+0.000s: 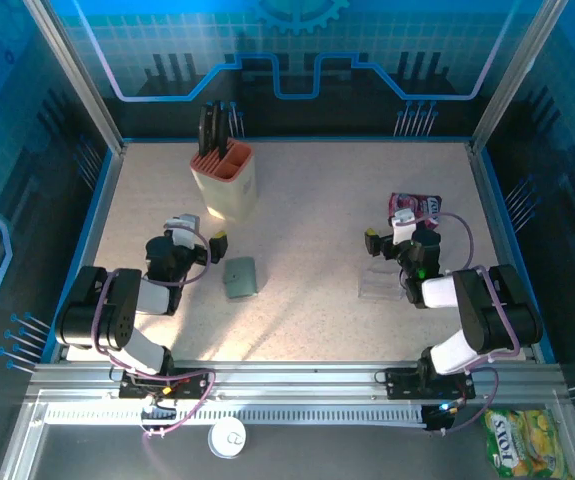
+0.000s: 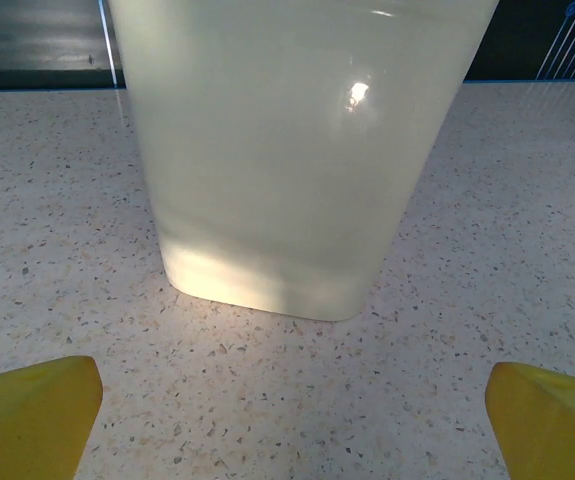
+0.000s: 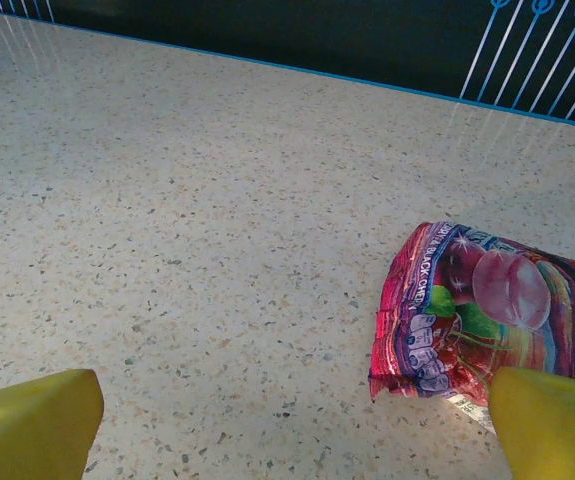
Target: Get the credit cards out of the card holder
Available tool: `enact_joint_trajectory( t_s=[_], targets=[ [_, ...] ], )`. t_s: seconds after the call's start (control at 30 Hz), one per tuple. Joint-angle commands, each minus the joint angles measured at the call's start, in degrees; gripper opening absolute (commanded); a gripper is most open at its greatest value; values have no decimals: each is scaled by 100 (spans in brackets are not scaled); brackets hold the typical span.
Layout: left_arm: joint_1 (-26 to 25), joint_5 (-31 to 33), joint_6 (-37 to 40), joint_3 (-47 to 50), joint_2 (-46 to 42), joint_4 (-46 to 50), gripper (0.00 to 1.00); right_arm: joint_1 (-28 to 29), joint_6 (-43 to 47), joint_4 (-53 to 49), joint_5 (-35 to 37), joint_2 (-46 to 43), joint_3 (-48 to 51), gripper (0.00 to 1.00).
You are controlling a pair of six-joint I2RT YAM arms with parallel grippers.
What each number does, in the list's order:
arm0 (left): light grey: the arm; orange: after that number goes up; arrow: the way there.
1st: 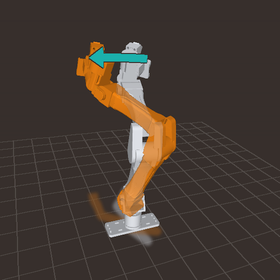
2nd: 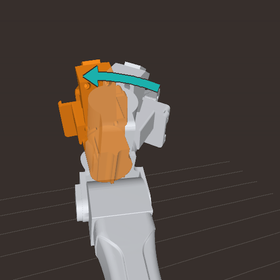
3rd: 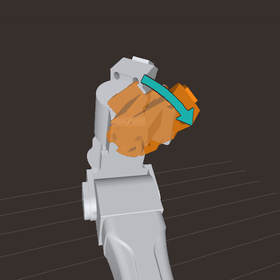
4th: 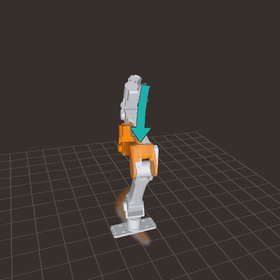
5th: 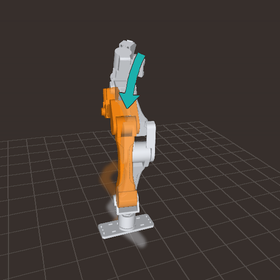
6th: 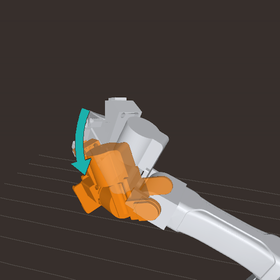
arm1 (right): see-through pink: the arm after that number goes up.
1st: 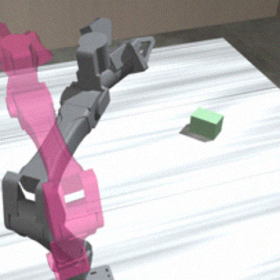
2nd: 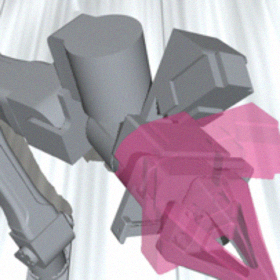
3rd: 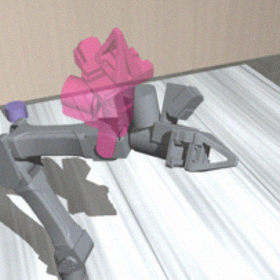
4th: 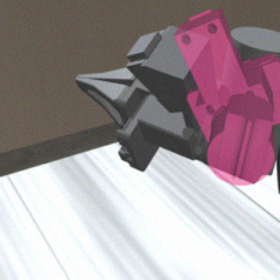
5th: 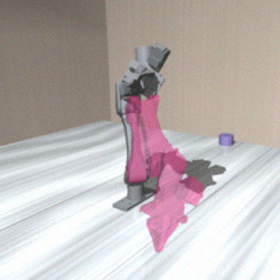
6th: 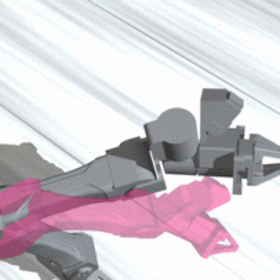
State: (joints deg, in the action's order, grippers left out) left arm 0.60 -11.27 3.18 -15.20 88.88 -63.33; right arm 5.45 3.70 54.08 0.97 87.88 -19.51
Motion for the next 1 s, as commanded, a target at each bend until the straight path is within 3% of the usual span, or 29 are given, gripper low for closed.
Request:
enact_joint_trajectory(
  t_s=[0.0,0.17,0.4,0.57,0.97],
  targets=[
    [72,-131,62,-162,-1,117,99,-16,69,196,-97,-1,-37,100],
    [98,207,-68,-512,-2,756,99,-61,-87,-144,126,30,-235,100],
    [107,230,-88,-522,9,746,99,-128,-148,-219,35,36,-277,100],
    [124,617,-263,-641,9,957,99,-175,-210,-299,49,37,-325,100],
    [122,608,-255,-633,-76,1002,99,-33,-99,-352,325,-139,-297,100]
  ],
)
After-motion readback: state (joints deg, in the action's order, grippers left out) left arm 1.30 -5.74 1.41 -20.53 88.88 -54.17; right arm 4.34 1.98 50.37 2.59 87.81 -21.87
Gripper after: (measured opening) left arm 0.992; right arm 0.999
